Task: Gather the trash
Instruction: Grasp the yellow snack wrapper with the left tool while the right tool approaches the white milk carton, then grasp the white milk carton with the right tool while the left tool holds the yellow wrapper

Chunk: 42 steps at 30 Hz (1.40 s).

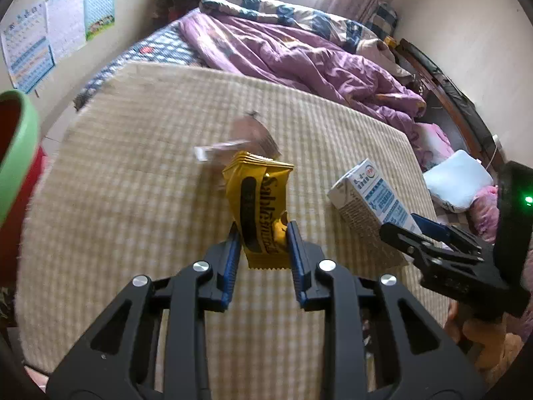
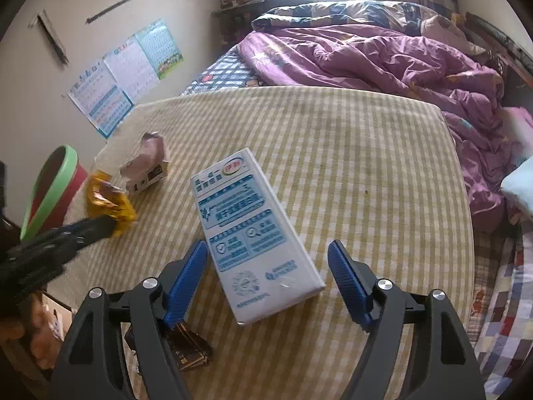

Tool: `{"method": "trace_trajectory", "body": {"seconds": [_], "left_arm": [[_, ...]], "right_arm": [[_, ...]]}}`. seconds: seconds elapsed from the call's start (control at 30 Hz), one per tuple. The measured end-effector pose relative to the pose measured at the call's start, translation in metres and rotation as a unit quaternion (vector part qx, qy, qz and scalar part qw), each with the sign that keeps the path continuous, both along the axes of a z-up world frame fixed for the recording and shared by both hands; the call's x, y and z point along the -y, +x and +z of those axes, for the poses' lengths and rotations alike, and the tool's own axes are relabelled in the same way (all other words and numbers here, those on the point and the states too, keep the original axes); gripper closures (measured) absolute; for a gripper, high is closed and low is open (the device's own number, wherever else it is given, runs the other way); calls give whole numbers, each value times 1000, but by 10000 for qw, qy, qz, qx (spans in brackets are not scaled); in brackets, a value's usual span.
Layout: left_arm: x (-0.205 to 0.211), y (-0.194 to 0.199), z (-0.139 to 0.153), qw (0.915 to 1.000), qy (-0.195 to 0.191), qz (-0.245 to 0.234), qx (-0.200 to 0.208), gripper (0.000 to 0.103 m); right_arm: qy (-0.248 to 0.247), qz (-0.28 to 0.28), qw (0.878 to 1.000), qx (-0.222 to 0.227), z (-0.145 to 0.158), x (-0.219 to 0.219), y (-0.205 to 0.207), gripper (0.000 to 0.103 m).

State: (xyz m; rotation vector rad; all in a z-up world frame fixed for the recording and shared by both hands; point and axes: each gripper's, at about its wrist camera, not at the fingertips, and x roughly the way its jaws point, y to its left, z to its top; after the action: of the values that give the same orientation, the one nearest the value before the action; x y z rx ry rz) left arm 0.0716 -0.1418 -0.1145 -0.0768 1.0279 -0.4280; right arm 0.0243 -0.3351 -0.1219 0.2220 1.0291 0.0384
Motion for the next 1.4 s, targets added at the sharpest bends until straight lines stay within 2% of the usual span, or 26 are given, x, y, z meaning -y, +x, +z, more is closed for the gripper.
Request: {"method": "trace_trajectory", "body": {"seconds": [0.23, 0.3, 0.37, 0.7, 0.93, 1.2, 1.3, 1.4], "left_arm": [[-29, -14, 18, 9992, 43, 323, 231, 76], [-38, -18, 22, 9985, 67, 439, 314, 76], [-46, -21, 26, 9978, 86, 534, 385, 76], [-100, -29, 48, 9909, 101, 1121, 732, 76], [-142, -37, 61, 9841, 151, 1516, 911, 76], [-172, -41, 60, 9805, 111, 1761, 863, 76], [-176, -39, 60, 9809, 80, 1743, 854, 76], [-177, -38, 61, 9816, 77, 1697, 873, 76]], "right_arm": [[-289, 110, 9994, -133, -8, -13, 4, 29], [-318, 40, 9993, -174, -11, -13, 4, 39], [-271, -13, 9995, -139, -9, -13, 2, 41], [-24, 97, 9982, 592, 42, -37, -7, 46], [80, 401, 9960, 796, 64, -68, -5, 48], [-53, 644, 9958, 652, 58, -92, 6, 47], [-158, 549, 9976, 387, 41, -93, 9, 47], [18, 459, 9989, 92, 16, -89, 9, 47]]}}
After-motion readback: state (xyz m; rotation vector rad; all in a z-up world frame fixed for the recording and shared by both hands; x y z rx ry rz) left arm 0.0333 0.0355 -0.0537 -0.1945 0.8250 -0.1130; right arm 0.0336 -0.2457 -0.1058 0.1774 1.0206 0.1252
